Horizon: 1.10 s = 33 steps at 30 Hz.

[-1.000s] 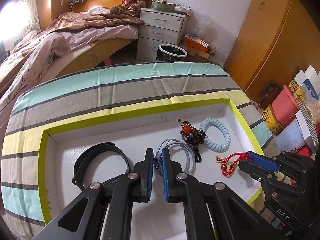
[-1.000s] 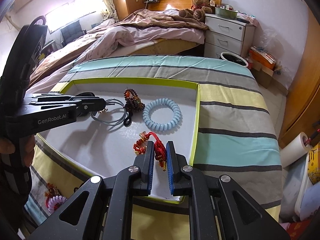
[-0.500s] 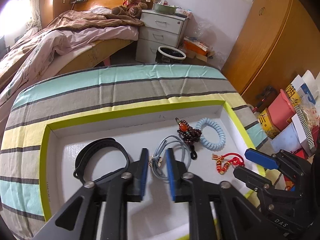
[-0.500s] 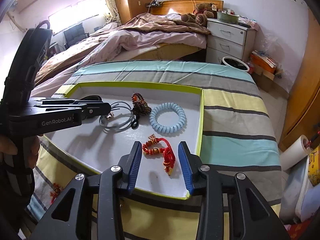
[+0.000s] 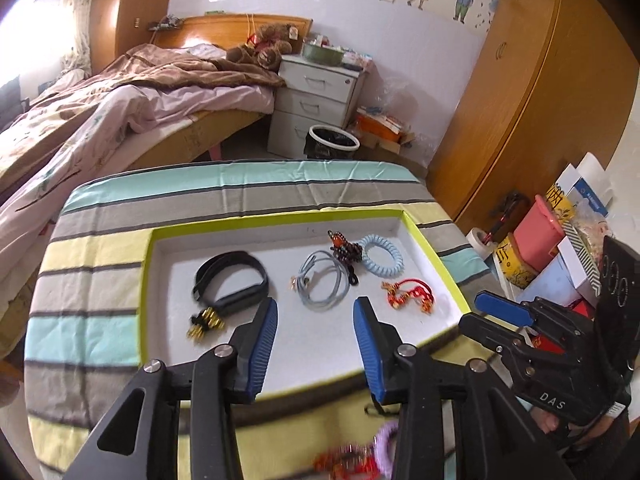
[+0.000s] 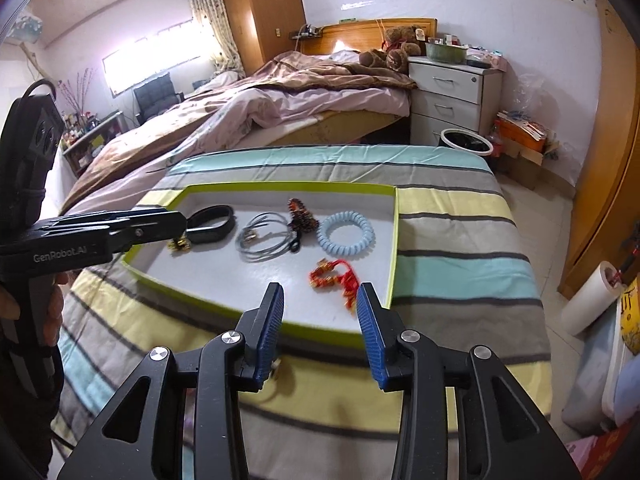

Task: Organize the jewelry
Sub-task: 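Withdraw both tools from the box toward the remaining jewelry, then grasp the lilac coiled hair tie with the right gripper while the left gripper grasps the red ornament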

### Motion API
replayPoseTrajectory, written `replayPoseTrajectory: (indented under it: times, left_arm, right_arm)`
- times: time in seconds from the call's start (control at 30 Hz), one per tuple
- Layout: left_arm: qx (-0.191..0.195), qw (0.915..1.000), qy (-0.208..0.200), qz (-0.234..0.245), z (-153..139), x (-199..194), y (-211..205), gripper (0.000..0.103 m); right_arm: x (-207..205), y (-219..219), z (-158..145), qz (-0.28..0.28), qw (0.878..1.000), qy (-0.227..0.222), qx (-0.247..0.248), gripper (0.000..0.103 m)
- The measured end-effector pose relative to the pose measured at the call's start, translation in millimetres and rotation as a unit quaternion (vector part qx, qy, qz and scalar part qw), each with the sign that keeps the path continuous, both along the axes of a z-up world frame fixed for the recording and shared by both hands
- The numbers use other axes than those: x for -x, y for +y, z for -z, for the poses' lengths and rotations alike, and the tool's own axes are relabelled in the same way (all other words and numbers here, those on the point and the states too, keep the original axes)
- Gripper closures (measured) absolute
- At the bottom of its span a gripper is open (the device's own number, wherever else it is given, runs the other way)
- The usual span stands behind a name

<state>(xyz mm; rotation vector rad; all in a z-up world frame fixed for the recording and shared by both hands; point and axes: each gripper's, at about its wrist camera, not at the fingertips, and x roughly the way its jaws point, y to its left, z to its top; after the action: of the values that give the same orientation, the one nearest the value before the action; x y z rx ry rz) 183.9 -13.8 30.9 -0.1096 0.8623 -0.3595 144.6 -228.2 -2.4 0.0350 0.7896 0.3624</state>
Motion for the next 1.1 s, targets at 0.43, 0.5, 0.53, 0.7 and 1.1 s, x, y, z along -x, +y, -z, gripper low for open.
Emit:
replayPoseTrajectory:
  times: [0.43,0.5,0.53,0.7,1.1]
  left_arm:
    - [0.014,0.9992,-0.017,-0.034,-4,79,39,0.060]
    - [0.009,0.9989,-0.016,-0.043,0,89,43,0.060]
    - [0.012,0.9987,-0.015,-0.046,2,93,46,0.060]
    - [0.022,0.9986,-0.003,-0.048,13,106,55,0.060]
    - [0.033,0.9977,0.017,-0.056,32,119,71,0.060]
  right_arm:
    - [61,38,2,-0.079,0.997,-0.001,-0.009,0.064]
    - [70,46,6,-0.094,0.996,0.001,-0.004,0.064]
    - [73,50,9,-0.101,0.995,0.005,-0.003,0.064]
    - [81,70,20,-0.123,0.992,0.017,0.013,0.064]
    - [78,96,38,-0.136,0.987,0.023,0.077,0.065]
